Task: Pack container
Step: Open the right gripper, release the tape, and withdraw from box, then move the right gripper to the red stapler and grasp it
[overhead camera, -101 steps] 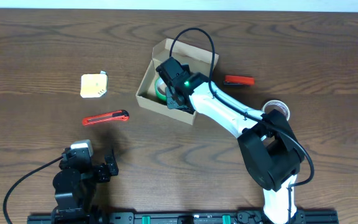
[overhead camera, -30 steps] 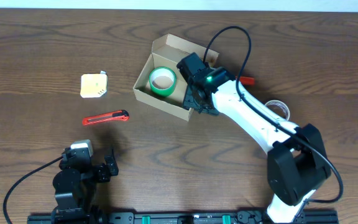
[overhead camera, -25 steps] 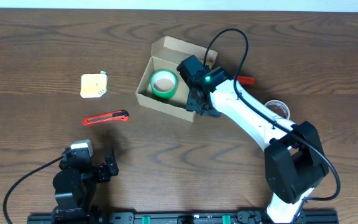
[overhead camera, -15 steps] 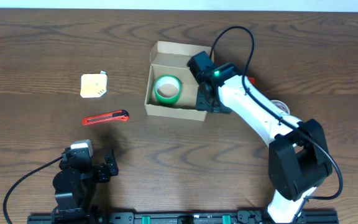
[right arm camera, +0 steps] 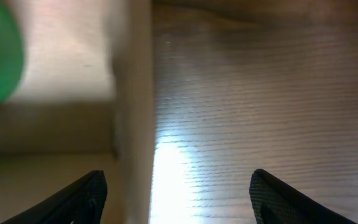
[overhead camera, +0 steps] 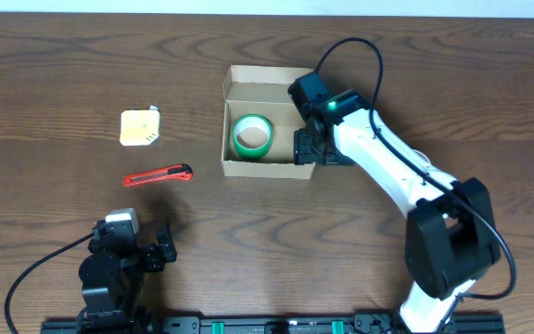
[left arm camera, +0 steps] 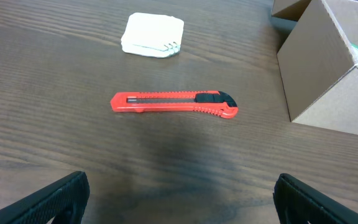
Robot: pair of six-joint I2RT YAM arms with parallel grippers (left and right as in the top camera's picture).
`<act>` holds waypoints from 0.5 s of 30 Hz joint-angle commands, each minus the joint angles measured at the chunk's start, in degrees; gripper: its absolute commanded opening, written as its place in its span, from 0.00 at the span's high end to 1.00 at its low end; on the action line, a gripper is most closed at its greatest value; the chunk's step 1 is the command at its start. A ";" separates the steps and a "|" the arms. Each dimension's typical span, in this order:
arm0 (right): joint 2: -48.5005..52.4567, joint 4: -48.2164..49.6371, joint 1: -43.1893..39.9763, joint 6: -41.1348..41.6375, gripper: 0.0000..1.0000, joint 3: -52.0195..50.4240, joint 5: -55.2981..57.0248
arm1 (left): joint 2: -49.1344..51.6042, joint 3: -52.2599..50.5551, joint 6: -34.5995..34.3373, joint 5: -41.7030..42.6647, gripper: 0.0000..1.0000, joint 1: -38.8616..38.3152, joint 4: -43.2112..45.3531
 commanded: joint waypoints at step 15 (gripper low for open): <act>-33.75 -7.78 -2.82 -10.36 0.19 1.25 1.62 | -0.33 -0.46 0.63 -0.44 0.05 0.22 0.07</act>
